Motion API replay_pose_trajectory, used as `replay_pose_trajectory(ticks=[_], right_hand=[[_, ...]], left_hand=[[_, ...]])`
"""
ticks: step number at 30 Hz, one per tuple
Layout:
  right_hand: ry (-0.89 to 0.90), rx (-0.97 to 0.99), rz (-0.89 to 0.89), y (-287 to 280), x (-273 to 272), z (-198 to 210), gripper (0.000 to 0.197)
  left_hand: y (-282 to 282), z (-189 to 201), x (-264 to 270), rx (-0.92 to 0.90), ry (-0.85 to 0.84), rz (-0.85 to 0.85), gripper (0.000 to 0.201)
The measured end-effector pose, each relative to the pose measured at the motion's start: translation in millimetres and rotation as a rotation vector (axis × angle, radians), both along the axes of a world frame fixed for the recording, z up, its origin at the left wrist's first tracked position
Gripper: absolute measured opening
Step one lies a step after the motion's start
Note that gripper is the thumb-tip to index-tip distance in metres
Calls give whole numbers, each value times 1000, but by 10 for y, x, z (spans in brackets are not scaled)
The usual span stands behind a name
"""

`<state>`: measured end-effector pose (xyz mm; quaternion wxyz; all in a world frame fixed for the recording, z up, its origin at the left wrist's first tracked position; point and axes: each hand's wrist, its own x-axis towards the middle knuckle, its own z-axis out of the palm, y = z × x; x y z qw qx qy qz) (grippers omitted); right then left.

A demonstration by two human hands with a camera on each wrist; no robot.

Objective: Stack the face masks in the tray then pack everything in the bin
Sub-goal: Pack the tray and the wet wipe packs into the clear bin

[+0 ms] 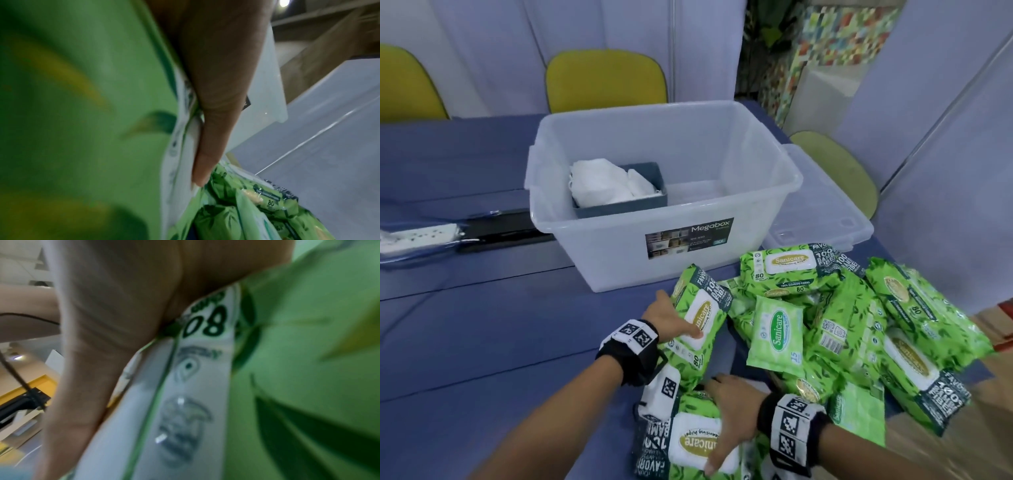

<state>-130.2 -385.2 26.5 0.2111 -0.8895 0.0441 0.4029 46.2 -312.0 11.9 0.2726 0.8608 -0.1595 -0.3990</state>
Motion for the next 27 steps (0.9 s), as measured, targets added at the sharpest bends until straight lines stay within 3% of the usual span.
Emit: replay_pose_trajectory(ticks=[4, 7, 9, 13, 17, 20, 23, 27], right_hand=[[-25, 2, 0, 74, -31, 18, 84], [-139, -46, -10, 72, -59, 45, 61], [-209, -96, 19, 50, -46, 164, 57], [-259, -202, 36, -82, 54, 688, 67], [-321, -308, -54, -242, 180, 1476, 98], [-448, -431, -130, -379, 317, 2094, 99], [-605, -488, -196, -493, 514, 2614, 96], [-798, -487, -223, -788, 962, 3028, 112]], left_hand=[[264, 370, 65, 1, -131, -132, 105], [488, 746, 152, -108, -221, -214, 92], [615, 1058, 241, -197, -263, -237, 86], [765, 1699, 464, -403, -342, -242, 87], [809, 2287, 752, -552, -457, -230, 84], [779, 2659, 994, -611, -590, -232, 88], [678, 2888, 1201, -642, -706, -196, 95], [473, 2984, 1413, -659, -785, -125, 96]])
